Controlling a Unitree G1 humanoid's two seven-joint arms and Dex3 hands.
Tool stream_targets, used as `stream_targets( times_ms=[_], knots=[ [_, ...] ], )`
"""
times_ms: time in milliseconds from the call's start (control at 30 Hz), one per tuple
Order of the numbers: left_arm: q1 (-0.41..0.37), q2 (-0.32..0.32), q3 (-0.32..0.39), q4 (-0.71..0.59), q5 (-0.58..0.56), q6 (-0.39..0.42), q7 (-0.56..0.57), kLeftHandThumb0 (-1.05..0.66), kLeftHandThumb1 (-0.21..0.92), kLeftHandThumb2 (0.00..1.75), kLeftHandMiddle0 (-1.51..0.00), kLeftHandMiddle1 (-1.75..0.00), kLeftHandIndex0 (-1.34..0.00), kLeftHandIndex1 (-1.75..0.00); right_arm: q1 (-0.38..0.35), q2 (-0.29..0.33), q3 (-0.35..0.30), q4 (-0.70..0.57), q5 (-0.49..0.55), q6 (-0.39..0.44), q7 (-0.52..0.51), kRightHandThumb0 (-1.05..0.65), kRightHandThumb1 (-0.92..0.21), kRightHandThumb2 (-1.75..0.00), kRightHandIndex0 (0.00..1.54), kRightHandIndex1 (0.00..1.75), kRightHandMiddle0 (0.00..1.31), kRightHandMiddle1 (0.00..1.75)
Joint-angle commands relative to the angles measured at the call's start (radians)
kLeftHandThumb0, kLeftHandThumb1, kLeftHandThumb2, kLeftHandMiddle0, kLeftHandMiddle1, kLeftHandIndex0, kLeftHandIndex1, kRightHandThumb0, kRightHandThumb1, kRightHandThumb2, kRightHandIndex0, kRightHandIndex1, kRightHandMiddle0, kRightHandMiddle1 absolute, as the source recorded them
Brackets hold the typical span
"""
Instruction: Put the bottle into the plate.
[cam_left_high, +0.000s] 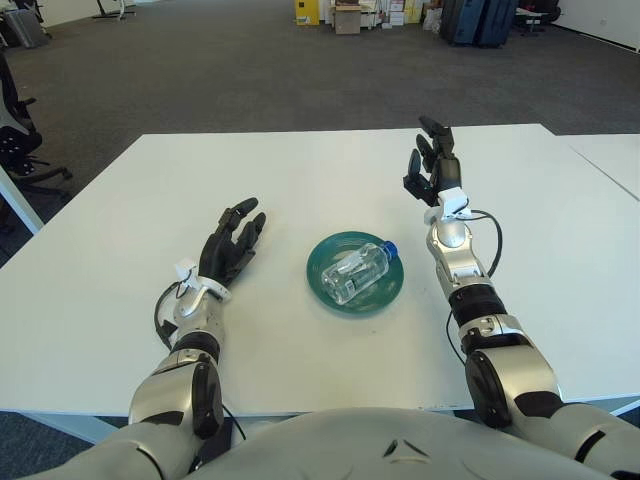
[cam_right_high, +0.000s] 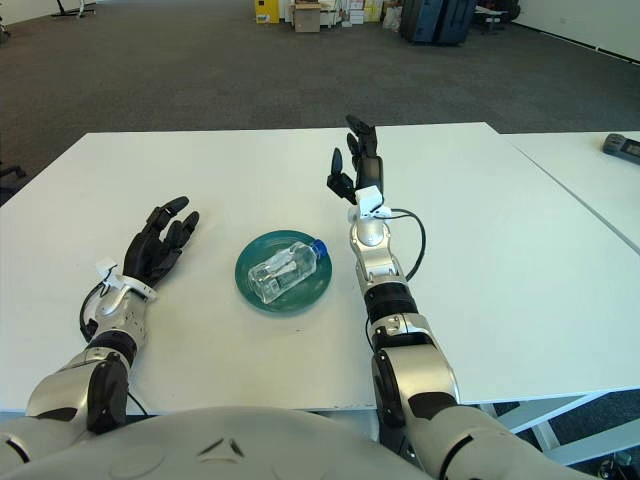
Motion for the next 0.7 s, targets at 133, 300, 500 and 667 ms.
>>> stream_targets(
  times_ms=[133, 300, 500, 667],
  knots=[
    [0.041, -0.015, 0.002, 0.026, -0.003, 0.029, 0.006, -0.54, 0.92, 0.57, -0.56, -0.02, -0.07, -0.89, -0.005, -0.017, -0.032, 0.180, 0.041, -0.089, 0.048, -0.64, -0.92, -0.95, 0.41, 0.04, 0.01, 0.81],
    [0.043, -0.013, 0.003, 0.024, -0.002, 0.028, 0.007, -0.55, 0.92, 0.56, -0.56, -0.02, -0.07, -0.89, -0.036, -0.032, -0.053, 0.317, 0.055, -0.134, 0.089, -0.64, -0.92, -0.94, 0.42, 0.04, 0.01, 0.82],
    [0.043, -0.009, 0.006, 0.020, -0.006, 0.033, 0.003, -0.56, 0.92, 0.55, -0.56, -0.02, -0.06, -0.89, -0.054, -0.042, -0.073, 0.420, 0.075, -0.154, 0.141, -0.65, -0.92, -0.95, 0.43, 0.04, 0.01, 0.83],
    [0.040, -0.007, 0.009, 0.013, -0.010, 0.042, -0.001, -0.56, 0.92, 0.54, -0.56, -0.01, -0.06, -0.89, -0.047, -0.042, -0.083, 0.482, 0.080, -0.148, 0.181, -0.67, -0.92, -0.96, 0.43, 0.03, 0.01, 0.84]
  ],
)
